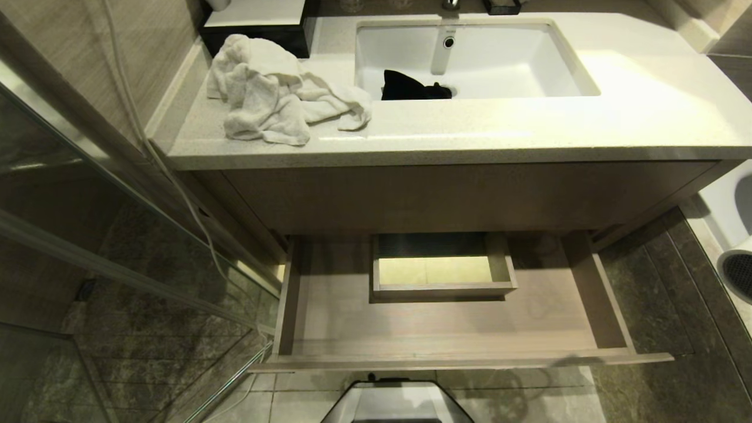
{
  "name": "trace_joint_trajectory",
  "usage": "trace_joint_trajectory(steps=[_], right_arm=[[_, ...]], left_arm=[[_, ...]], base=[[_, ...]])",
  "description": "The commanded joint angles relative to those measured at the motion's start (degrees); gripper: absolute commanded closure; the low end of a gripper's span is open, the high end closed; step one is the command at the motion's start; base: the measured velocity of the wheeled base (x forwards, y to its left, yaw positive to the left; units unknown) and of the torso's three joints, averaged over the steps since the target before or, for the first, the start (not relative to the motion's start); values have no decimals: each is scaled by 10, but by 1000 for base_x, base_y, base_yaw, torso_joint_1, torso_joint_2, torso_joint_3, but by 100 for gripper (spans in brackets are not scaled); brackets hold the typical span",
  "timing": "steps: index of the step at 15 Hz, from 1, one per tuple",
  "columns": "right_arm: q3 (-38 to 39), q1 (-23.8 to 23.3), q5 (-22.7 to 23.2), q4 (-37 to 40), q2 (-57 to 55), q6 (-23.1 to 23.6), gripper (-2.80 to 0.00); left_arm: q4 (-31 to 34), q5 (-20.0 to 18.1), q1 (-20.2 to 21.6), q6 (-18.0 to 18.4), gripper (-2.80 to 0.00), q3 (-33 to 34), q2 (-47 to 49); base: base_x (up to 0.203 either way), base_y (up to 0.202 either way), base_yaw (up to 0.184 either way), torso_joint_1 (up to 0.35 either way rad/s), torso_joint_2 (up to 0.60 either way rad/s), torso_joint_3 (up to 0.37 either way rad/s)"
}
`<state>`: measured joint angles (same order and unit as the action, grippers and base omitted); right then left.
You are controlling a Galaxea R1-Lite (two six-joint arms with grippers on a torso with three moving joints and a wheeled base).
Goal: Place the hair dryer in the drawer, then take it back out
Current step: Put it into the drawer
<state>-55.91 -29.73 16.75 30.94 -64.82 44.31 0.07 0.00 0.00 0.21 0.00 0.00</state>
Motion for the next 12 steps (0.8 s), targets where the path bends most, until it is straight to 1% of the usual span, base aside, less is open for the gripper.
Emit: trace_joint_trajectory(steps=[1, 3, 10, 12], right_arm=[[6, 1, 0, -9, 5, 2, 0], [10, 4, 0, -11, 8, -6, 0], [13, 4, -1, -11, 13, -8, 0], [22, 5, 0, -11, 22, -25, 0]], left_arm=[[0, 0, 0, 0, 0, 0, 0], [0, 0, 0, 0, 0, 0, 0], [0, 0, 0, 0, 0, 0, 0], [0, 0, 0, 0, 0, 0, 0]], base=[[0, 0, 0, -157, 310, 127], [0, 0, 0, -185, 325, 146], [0, 0, 0, -191, 352, 154], [0, 0, 0, -237, 419, 178]])
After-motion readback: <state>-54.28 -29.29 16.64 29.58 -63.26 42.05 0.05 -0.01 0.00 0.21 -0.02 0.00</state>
